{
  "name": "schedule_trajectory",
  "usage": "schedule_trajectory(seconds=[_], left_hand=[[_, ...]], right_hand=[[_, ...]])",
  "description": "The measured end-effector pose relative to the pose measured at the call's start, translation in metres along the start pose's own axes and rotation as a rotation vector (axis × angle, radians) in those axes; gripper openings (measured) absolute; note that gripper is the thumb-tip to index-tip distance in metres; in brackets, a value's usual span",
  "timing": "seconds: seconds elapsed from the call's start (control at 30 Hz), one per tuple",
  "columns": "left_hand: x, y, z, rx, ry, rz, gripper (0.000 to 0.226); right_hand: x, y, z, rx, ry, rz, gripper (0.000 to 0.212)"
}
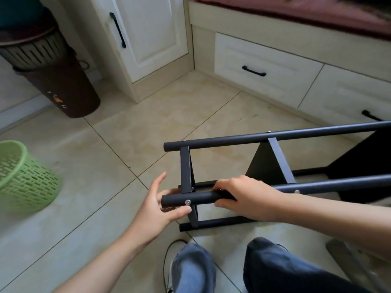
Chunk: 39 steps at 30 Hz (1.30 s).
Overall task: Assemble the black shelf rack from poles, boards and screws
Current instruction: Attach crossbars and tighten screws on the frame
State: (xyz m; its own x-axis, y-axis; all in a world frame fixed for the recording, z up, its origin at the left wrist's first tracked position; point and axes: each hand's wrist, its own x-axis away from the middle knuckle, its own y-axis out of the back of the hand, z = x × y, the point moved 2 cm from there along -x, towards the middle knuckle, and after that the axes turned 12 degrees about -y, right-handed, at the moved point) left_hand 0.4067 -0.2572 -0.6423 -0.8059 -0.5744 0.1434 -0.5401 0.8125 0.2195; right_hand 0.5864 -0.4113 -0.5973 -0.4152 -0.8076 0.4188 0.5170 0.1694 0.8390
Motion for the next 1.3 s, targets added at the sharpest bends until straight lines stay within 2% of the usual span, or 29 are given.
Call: schedule_trajectory(seconds=[0.1,0.27,0.43,0.6,0.8,0.97,1.13,1.23,1.3], left_hand=[[0.009,-0.013,0.017,0.100,0.055,-0.051,0.090],[0.006,-0.034,0.034,-0.025,0.065,-0.056,0.055],[-0.004,-0.053,0.039,-0.130,0.068,-0.077,0.059],[-0.011,-0.062,0.040,-0.259,0.071,-0.127,0.041],[-0.013,-0.056,0.018,-0.279,0.044,-0.149,0.045],[-0.020,-0.044,-0.024,-0.309,-0.060,-0.217,0.049],[-0.030,-0.030,-0.074,-0.326,-0.233,-0.287,0.046],[-0.037,-0.023,-0.107,-0.347,-0.359,-0.290,0.064],[-0.043,-0.019,-0.129,-0.375,-0.427,-0.290,0.065]], right_hand=[[0.001,-0.003,-0.001,0.032,0.024,-0.061,0.022],[-0.001,-0.005,-0.005,0.016,0.042,-0.095,0.020],[-0.001,-0.006,-0.005,0.013,0.024,-0.129,0.024],[-0.001,-0.003,-0.005,-0.003,0.029,-0.128,0.023],[0.000,0.007,0.002,-0.023,0.012,-0.178,0.032],[0.005,0.035,0.012,-0.096,-0.009,-0.281,0.024],[0.016,0.080,0.022,-0.223,-0.004,-0.381,0.027],[0.023,0.109,0.026,-0.299,0.000,-0.426,0.028],[0.026,0.126,0.026,-0.353,0.005,-0.470,0.025]])
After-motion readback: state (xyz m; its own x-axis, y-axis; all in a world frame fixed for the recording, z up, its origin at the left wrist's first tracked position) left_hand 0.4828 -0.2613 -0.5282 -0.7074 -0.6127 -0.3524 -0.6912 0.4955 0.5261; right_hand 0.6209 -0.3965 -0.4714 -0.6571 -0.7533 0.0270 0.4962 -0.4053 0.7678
